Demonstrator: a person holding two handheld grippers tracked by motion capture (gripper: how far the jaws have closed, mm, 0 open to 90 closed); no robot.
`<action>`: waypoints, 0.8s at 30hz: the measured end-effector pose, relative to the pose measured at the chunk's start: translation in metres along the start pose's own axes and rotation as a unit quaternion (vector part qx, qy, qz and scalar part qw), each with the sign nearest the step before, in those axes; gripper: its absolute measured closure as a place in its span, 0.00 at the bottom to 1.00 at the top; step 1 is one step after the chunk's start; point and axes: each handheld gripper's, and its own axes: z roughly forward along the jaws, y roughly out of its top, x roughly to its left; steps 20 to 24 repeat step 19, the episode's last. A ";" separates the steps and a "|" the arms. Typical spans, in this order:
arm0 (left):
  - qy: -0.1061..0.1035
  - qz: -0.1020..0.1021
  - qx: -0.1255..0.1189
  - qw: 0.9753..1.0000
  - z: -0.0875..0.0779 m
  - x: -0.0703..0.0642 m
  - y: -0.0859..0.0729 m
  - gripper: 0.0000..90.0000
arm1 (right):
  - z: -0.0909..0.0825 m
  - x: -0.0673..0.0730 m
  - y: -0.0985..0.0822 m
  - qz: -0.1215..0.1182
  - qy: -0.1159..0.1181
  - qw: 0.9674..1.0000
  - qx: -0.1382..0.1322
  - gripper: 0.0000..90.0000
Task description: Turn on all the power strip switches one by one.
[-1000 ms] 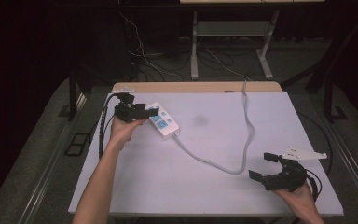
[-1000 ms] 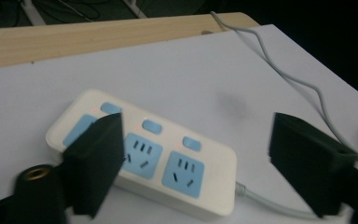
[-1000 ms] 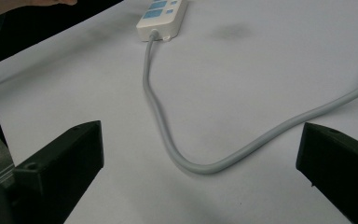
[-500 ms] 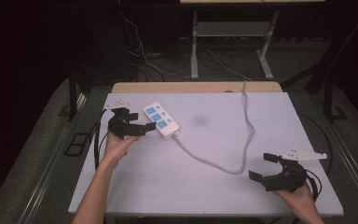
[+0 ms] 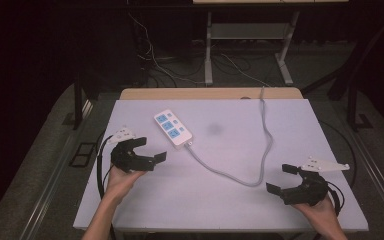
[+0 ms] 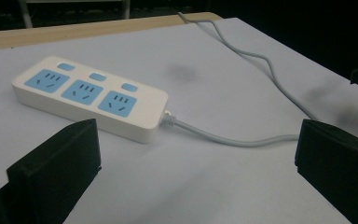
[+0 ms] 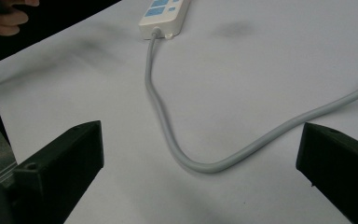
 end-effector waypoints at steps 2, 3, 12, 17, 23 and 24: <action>0.002 0.005 -0.002 1.000 -0.003 -0.006 -0.010 0.00 | 0.000 0.000 0.000 -0.001 0.001 1.000 -0.001 0.01; 0.000 0.008 0.000 1.000 -0.004 -0.009 -0.016 0.00 | 0.000 0.001 0.000 0.000 0.002 1.000 -0.001 0.01; -0.019 -0.001 0.009 1.000 -0.004 -0.024 -0.042 0.00 | 0.001 0.000 -0.001 0.008 0.007 1.000 0.005 0.01; -0.033 -0.004 0.010 0.999 -0.002 -0.028 -0.046 0.00 | 0.002 0.000 -0.001 0.011 0.008 1.000 0.006 0.01; -0.037 -0.005 0.012 0.999 0.000 -0.028 -0.048 0.00 | 0.002 0.000 -0.002 0.010 0.008 1.000 0.008 0.01; -0.037 -0.005 0.012 0.999 0.000 -0.028 -0.048 0.00 | 0.002 0.000 -0.002 0.010 0.008 1.000 0.008 0.01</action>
